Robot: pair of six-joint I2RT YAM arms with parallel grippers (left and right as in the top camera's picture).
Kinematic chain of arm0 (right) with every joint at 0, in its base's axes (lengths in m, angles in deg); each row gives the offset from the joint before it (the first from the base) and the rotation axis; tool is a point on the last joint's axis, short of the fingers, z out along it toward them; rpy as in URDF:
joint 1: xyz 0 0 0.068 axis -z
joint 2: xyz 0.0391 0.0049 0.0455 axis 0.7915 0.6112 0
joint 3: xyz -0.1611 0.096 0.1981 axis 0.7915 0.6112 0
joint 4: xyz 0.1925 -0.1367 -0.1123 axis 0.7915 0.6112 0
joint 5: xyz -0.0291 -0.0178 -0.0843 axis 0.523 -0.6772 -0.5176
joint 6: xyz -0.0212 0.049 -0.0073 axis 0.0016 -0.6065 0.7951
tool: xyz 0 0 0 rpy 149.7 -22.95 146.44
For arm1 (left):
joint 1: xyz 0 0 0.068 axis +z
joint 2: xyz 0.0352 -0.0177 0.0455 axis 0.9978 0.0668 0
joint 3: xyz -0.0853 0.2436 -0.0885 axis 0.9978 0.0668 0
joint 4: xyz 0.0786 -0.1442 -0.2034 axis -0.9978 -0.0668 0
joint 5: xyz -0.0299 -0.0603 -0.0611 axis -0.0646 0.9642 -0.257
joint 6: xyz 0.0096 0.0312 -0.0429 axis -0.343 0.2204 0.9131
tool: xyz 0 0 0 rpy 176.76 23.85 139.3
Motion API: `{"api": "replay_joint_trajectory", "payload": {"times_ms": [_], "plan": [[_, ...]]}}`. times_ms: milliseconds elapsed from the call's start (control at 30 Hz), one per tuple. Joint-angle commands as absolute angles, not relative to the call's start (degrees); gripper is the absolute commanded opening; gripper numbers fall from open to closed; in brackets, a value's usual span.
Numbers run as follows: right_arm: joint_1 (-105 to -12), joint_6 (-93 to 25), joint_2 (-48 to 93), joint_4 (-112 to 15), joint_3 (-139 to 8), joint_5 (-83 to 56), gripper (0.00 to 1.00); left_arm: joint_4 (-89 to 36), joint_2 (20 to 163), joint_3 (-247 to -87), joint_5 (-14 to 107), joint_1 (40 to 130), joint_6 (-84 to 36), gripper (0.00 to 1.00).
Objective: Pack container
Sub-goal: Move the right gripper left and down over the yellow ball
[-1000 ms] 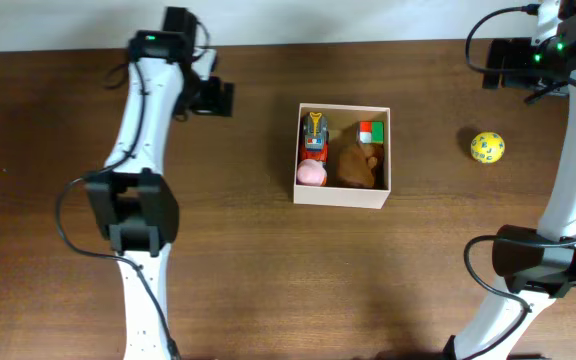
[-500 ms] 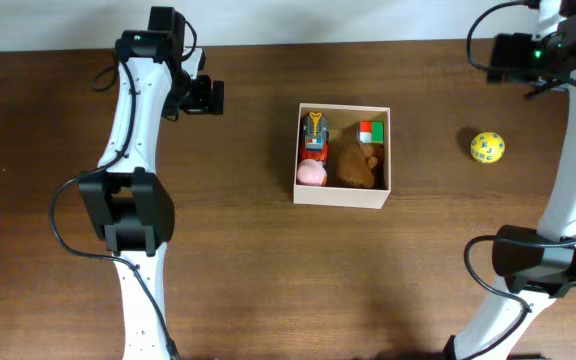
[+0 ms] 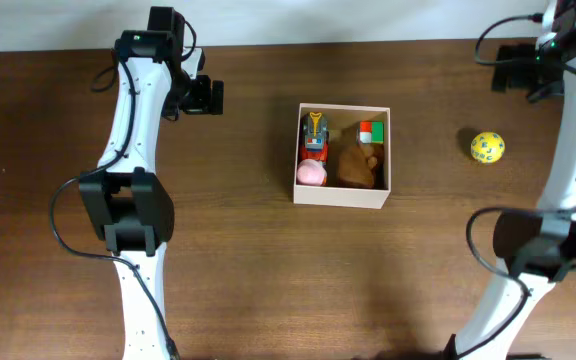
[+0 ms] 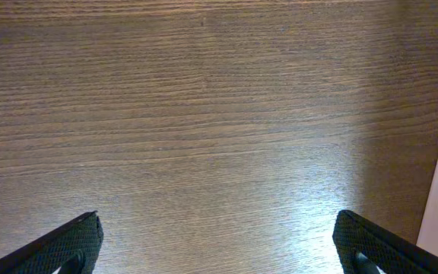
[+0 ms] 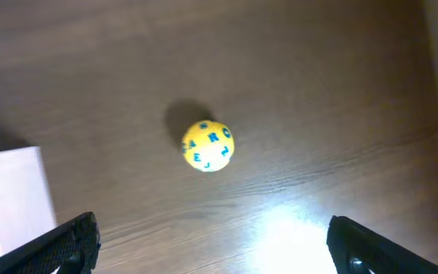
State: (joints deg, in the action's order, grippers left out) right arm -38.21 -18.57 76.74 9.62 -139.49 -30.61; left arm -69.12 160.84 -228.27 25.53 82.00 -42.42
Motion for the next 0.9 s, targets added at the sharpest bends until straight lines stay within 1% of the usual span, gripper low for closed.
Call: {"api": "replay_joint_trajectory", "payload": {"times_ms": [0,167,267,633,867], "plan": [[-36.03,-18.85,81.23,9.17,-139.47,-31.81,0.99,-69.14,159.94,-229.5,25.49,82.05,-41.67,0.99],[-34.45,-18.7,85.97,7.83,-139.47,-31.49,0.99,-69.14,159.94,-229.5,25.49,82.05,-41.67,0.99],[-34.26,-15.9,89.14,6.83,-139.47,-28.51,0.99,-69.14,159.94,-229.5,25.49,82.05,-41.67,0.99],[-34.3,-15.58,97.92,4.69,-138.57,-27.64,0.99,-69.16,159.94,-229.5,25.49,82.05,-41.67,0.99],[-34.3,-15.38,99.96,2.54,-134.24,-25.94,0.99,-69.14,159.94,-229.5,25.49,82.05,-41.67,0.99]]}}
